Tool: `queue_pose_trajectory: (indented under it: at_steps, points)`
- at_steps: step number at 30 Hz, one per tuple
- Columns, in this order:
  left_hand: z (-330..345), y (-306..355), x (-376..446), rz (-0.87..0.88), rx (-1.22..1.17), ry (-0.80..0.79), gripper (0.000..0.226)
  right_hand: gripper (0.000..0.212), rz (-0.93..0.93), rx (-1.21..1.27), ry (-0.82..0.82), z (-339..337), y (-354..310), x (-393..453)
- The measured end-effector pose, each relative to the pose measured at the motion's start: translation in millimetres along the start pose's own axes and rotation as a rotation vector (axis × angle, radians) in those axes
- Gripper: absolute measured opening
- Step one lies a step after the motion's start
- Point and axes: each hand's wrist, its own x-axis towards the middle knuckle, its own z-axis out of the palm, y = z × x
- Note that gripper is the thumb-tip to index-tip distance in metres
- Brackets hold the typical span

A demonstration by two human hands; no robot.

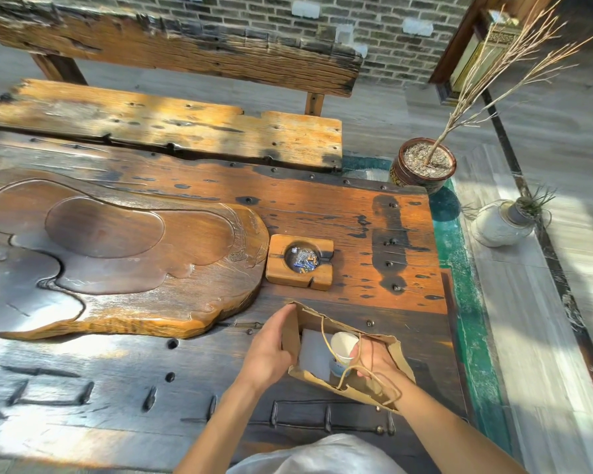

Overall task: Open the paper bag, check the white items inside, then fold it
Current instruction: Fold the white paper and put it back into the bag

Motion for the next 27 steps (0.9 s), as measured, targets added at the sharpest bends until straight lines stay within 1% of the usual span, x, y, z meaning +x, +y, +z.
queue_pose_trajectory:
  at_steps: [3,4,6,8,9,11,12,13,14,15,16,17,19,21,24,27]
  points:
    - [0.0,0.4,0.6,-0.011,-0.016,0.003,0.097,0.006,-0.011,-0.094,-0.050,-0.6,3.0,11.1]
    - [0.1,0.3,1.2,-0.017,-0.026,0.006,0.096,0.005,0.013,-0.127,-0.061,-0.3,2.8,11.2]
    - [1.0,-0.9,2.3,-0.015,-0.035,0.004,0.098,0.009,0.047,-0.126,-0.040,2.3,12.3,23.6]
    - [2.5,-1.8,3.9,-0.007,-0.036,-0.006,0.099,0.014,0.081,-0.056,-0.023,3.7,24.3,42.8]
    - [3.1,-2.1,4.9,-0.004,-0.035,-0.011,0.099,0.016,0.079,-0.056,-0.025,2.5,25.0,42.0]
    - [4.2,-4.2,8.7,-0.009,-0.042,-0.010,0.099,0.018,0.053,0.039,-0.022,-2.2,24.9,32.2]
    - [4.6,-4.4,10.0,-0.006,-0.046,-0.010,0.100,0.017,0.003,-0.042,0.007,-3.9,24.7,28.8]
    - [5.2,-5.4,11.5,0.001,-0.045,-0.011,0.101,0.019,-0.033,-0.053,0.033,-4.2,26.7,29.7]
    - [5.5,-5.7,12.3,0.004,-0.047,-0.014,0.101,0.021,-0.012,-0.052,0.010,-3.2,27.2,33.6]
    - [5.3,-4.9,12.0,0.010,-0.048,-0.015,0.101,0.021,0.074,0.000,-0.009,-0.9,23.0,32.1]
    - [6.0,-5.4,12.5,0.010,-0.051,-0.013,0.101,0.021,0.069,-0.013,0.011,0.7,23.2,33.9]
    - [7.0,-6.4,13.0,0.007,-0.050,-0.010,0.101,0.023,0.047,-0.087,0.016,0.3,19.6,29.0]
    - [9.3,-10.4,14.8,0.018,-0.071,-0.006,0.104,0.034,-0.053,-0.162,0.035,-0.9,20.5,24.2]
    - [13.0,-19.3,20.5,0.047,-0.092,-0.010,0.107,0.041,-0.083,-0.173,0.033,0.5,25.8,24.3]
    - [14.4,-23.5,26.4,0.056,-0.096,-0.015,0.109,0.041,-0.065,-0.161,0.100,1.7,24.4,31.6]
    - [14.5,-21.2,28.1,0.071,-0.087,-0.011,0.108,0.038,-0.037,-0.155,0.078,-1.2,17.3,28.5]
